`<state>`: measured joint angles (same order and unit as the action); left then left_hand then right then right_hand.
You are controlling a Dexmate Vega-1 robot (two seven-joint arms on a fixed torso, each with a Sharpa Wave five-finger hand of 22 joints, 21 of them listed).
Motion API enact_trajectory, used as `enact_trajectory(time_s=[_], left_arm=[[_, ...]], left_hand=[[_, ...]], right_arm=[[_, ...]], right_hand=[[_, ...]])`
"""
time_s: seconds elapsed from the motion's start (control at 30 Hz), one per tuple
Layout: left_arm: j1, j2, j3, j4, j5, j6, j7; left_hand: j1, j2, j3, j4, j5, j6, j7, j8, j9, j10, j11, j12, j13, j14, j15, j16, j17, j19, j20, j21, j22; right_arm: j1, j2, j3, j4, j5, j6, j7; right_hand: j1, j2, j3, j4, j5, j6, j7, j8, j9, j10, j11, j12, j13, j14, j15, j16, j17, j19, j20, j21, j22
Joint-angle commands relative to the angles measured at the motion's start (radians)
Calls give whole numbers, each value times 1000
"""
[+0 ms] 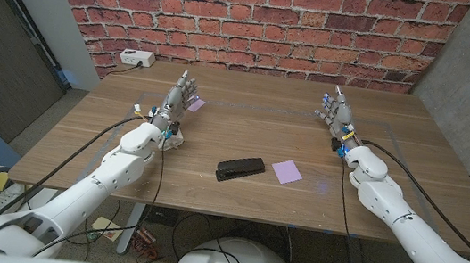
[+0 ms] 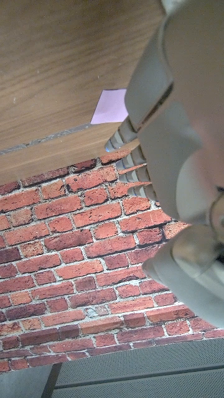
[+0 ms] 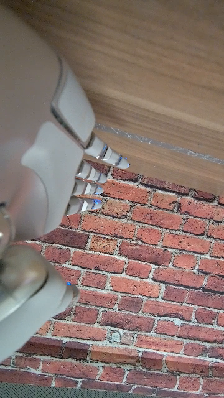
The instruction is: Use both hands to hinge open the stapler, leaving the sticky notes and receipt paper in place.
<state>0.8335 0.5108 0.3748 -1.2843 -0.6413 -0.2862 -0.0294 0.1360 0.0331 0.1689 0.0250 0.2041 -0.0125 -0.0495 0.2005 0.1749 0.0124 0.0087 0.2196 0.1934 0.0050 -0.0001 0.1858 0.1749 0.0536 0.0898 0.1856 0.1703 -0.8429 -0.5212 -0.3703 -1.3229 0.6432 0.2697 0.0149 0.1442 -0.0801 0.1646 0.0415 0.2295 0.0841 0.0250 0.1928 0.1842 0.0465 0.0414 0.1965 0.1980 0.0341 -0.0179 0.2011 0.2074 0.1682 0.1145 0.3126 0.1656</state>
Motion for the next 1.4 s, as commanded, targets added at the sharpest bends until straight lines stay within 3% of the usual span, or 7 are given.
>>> enact_trajectory(time_s=[0.03, 0.13, 0.27, 0.93, 1.07, 1.27, 1.4], left_arm=[[-8, 2, 4, 14, 10, -2, 1], [-3, 7, 0, 6, 9, -2, 4], [9, 37, -5, -27, 23, 10, 12], [51, 65, -33, -51, 11, 3, 27], [52, 57, -36, -36, 14, -25, 24], [61, 62, -36, -45, 16, -32, 18], [67, 60, -40, -46, 12, -43, 15]], left_hand=[[9, 1, 7, 1, 5, 2, -3, 6, 3, 10, 6, 7, 4, -4, 5, 4, 3, -2, 10, 6, 5], [9, 2, 7, 0, 5, 1, -5, 4, 3, 10, 7, 7, 4, -5, 5, 3, 3, -2, 9, 6, 5], [9, 2, 7, 0, 5, -2, -7, 2, 3, 10, 6, 7, 4, -5, 4, 3, 3, -2, 7, 6, 5], [5, 2, 4, -2, 4, 8, -13, 0, 3, 23, -5, 9, 4, -11, -5, 0, 4, -4, 0, 5, 5], [-2, 1, 0, -2, 5, 25, -9, -1, 3, 33, -6, 9, 3, -5, -22, 1, 3, 14, -72, 11, 4], [-3, 2, -1, -2, 5, 27, -9, -2, 3, 35, -8, 8, 3, -4, -25, 1, 3, 11, -70, 9, 3], [-3, 2, -1, -2, 5, 26, -9, -4, 3, 37, -3, 9, 3, -4, -23, 0, 2, 9, -63, 8, 3]], right_arm=[[-5, -15, -5, -33, -10, -23, -12], [-5, -18, -8, -35, -15, -25, -11], [-5, -29, -16, -39, -40, -29, -21], [-9, -73, -50, -102, -131, -5, -8], [-6, -73, -66, -106, -152, 10, 5], [-2, -74, -79, -111, -191, 36, 4], [-10, -88, -83, -133, -231, 40, -18]], right_hand=[[9, 0, 6, 2, 7, 6, 1, 4, 5, 9, 3, 6, 3, 10, 3, 5, 2, 8, 2, 3, 4], [10, 1, 6, 1, 6, 6, 0, 4, 5, 11, 5, 7, 3, 11, 3, 5, 1, 8, 3, 1, 4], [12, -1, 4, -3, 4, 0, 21, 2, 5, 40, 34, 17, 4, 31, 9, 12, -1, 13, 1, -9, 4], [37, 4, 7, -20, 1, 18, 16, 8, 5, 61, 18, 20, 5, 47, 5, 14, -6, 29, -4, -26, 4], [42, 6, 9, -23, 0, 18, 15, 8, 5, 60, 14, 19, 5, 46, 3, 14, -6, 31, -6, -29, 4], [54, 10, 13, -30, -1, 22, 5, 10, 4, 65, 4, 19, 5, 49, 1, 14, -7, 33, -8, -34, 4], [77, 13, 18, -45, -4, 52, 7, 19, 4, 102, 16, 29, 5, 53, 4, 13, -9, 40, -9, -45, 4]])
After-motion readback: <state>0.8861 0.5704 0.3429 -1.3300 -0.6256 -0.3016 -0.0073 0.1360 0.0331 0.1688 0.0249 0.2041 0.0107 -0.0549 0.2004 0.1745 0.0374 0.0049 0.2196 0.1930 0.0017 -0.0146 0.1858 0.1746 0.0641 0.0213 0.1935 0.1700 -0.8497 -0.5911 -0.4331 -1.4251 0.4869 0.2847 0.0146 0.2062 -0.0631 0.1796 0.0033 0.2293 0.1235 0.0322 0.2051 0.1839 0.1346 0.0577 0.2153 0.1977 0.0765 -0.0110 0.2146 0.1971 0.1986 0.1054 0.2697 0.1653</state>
